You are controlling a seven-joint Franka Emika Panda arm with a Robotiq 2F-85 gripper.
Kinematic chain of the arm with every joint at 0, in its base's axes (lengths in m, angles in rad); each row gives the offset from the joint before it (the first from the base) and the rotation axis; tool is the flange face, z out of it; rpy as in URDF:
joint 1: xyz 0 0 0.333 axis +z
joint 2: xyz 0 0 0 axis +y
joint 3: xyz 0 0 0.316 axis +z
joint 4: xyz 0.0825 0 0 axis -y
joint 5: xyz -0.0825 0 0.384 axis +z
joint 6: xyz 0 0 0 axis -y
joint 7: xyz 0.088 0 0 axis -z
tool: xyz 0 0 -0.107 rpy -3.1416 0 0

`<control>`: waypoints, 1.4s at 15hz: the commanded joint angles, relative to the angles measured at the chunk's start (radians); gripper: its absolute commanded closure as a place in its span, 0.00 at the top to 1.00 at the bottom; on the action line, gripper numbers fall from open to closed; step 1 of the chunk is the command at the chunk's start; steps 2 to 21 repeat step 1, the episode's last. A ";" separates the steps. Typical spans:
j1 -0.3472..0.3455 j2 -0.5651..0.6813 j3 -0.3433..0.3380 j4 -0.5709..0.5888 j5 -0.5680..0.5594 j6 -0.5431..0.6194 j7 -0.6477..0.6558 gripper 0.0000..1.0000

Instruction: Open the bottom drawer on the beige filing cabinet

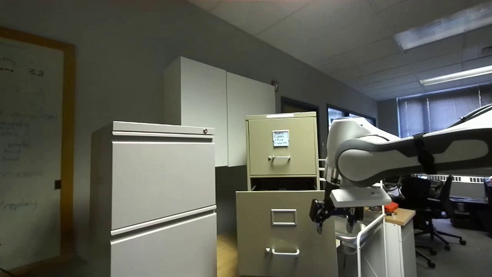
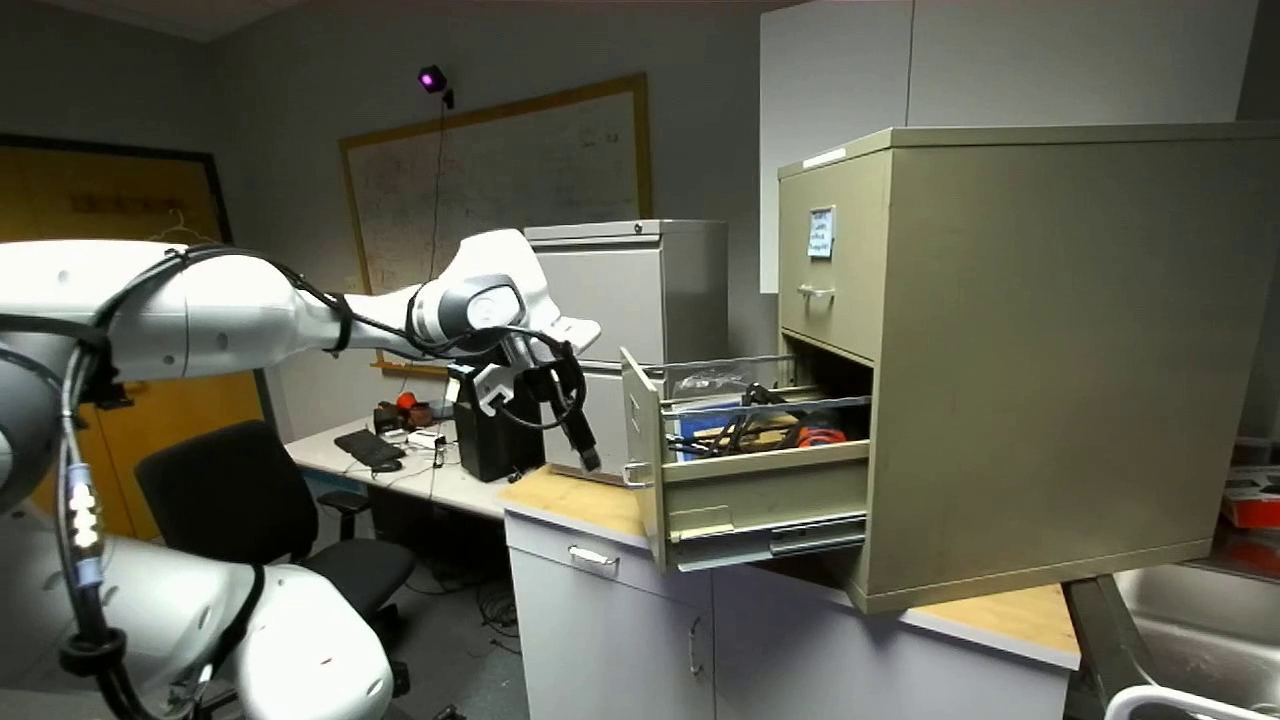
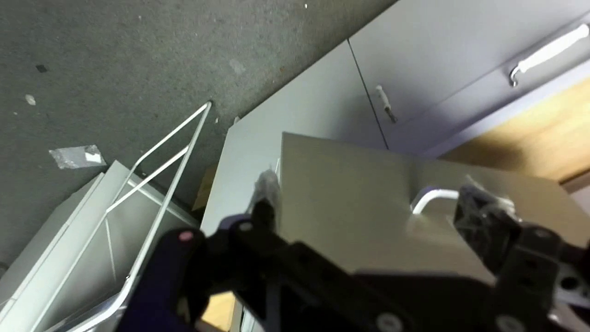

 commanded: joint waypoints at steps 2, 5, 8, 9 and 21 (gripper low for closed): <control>0.013 0.055 -0.029 0.050 0.055 -0.105 -0.136 1.00; 0.013 0.055 -0.029 0.050 0.055 -0.105 -0.136 1.00; 0.013 0.055 -0.029 0.050 0.055 -0.105 -0.136 1.00; 0.013 0.055 -0.029 0.050 0.055 -0.105 -0.136 1.00; 0.013 0.055 -0.029 0.050 0.055 -0.105 -0.136 1.00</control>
